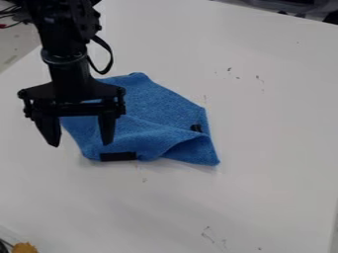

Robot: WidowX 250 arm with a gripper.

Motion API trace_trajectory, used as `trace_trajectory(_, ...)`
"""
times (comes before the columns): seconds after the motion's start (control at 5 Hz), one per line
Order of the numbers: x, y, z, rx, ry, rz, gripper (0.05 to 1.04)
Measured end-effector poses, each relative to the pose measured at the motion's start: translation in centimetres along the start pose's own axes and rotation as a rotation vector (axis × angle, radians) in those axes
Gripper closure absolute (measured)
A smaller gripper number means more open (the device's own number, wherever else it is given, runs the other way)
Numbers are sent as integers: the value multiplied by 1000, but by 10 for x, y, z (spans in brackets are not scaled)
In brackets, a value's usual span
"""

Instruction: Fold the cloth from top to bottom

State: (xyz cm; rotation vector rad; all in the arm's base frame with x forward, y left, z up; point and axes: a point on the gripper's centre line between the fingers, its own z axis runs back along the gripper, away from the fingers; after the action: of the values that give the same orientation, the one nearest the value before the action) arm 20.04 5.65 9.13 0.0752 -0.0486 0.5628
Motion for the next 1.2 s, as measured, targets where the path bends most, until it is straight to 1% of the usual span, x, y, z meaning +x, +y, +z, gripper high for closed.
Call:
trace_trajectory(0.2,0,0,-5,8,22,-6,83)
trace_trajectory(0.4,35,-13,-9,12,18,-62,83)
trace_trajectory(0.6,68,-31,-18,15,22,-117,83)
trace_trajectory(0.8,115,-50,-31,7,4,-221,83)
trace_trajectory(1.0,164,-66,-40,-3,-25,-294,83)
trace_trajectory(1.2,198,-68,-45,-17,-54,-304,83)
